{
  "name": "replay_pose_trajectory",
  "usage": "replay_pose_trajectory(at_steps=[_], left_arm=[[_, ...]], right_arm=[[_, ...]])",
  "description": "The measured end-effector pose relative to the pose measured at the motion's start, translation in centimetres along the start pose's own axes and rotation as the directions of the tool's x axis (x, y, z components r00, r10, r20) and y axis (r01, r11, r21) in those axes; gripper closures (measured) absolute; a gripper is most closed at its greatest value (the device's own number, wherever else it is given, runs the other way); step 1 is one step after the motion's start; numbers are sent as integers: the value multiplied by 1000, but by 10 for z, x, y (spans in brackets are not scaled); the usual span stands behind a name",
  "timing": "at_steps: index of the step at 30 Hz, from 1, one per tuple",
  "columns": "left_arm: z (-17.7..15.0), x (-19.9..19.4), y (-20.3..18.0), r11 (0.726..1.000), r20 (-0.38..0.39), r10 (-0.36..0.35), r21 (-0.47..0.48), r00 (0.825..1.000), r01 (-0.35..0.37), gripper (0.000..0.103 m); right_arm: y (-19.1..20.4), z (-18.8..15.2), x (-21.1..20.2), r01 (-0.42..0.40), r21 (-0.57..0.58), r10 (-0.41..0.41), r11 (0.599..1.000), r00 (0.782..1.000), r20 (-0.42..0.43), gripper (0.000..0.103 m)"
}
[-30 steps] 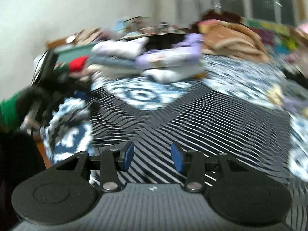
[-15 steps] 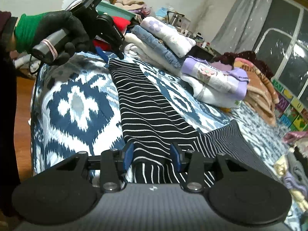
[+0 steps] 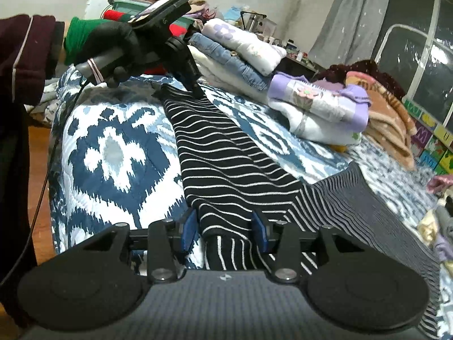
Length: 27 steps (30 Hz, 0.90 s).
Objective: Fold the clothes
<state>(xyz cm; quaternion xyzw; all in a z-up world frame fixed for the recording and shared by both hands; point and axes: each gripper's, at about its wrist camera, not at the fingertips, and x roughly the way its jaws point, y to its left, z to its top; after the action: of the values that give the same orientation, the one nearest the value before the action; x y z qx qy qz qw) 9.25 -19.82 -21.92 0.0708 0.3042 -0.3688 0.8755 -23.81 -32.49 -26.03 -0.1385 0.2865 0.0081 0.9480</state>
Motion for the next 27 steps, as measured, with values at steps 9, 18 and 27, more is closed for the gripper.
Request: replay_pose_trajectory(at_steps=[9,18,27], left_arm=[[0,29,-16,990,9,116,82,993,-117,88],[-3,-20,8,974,110,218,-92,970,-209,76],[-17,-25,-62,999,60,-40,24,997,39,76]], right_arm=[[-1,-3,0,-111,27,111,993,993,-29,58],[5,4,-11,-83,44,81,996,996,44,51],[-10,10,-8,-112,165,108,980,994,31,51]])
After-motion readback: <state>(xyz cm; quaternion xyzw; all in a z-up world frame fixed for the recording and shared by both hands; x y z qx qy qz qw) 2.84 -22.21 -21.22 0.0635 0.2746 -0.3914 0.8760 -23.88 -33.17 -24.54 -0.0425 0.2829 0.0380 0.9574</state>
